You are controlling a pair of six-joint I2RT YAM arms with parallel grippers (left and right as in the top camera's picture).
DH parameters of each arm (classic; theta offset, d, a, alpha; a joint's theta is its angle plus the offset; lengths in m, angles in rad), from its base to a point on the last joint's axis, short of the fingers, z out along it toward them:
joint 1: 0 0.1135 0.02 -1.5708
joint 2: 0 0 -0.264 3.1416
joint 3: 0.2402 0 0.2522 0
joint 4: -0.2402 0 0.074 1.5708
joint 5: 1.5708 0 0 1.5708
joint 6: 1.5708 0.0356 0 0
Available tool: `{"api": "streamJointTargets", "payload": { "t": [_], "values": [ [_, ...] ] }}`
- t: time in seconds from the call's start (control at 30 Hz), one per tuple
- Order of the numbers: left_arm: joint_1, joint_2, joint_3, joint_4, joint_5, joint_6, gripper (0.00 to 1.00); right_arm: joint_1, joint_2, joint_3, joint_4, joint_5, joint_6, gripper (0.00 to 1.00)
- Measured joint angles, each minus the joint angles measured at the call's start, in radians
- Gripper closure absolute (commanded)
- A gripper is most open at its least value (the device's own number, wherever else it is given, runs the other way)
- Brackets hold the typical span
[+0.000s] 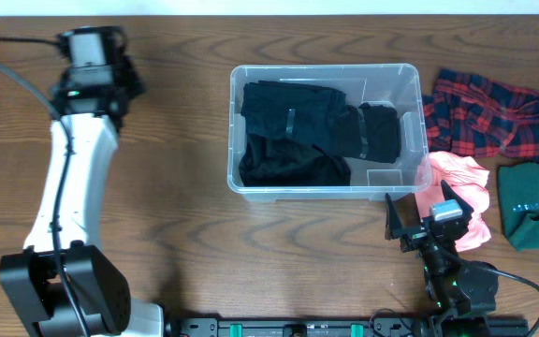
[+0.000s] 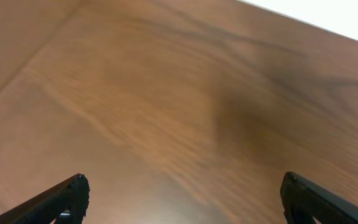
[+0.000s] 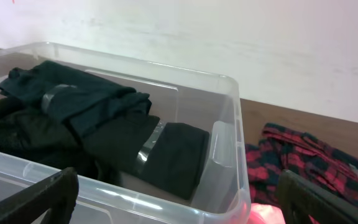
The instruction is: Pack container
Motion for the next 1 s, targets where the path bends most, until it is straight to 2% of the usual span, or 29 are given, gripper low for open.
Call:
{"api": "streamJointTargets", "payload": {
  "t": [0.33,1.0],
  "values": [
    [0.159,0.0,0.0,-0.004,-0.009,0.0,0.02,0.0,0.0,0.0,0.0,0.0,0.0,0.01],
    [0.171,0.0,0.0,-0.004,-0.009,0.0,0.02,0.0,0.0,0.0,0.0,0.0,0.0,0.01]
  ]
}}
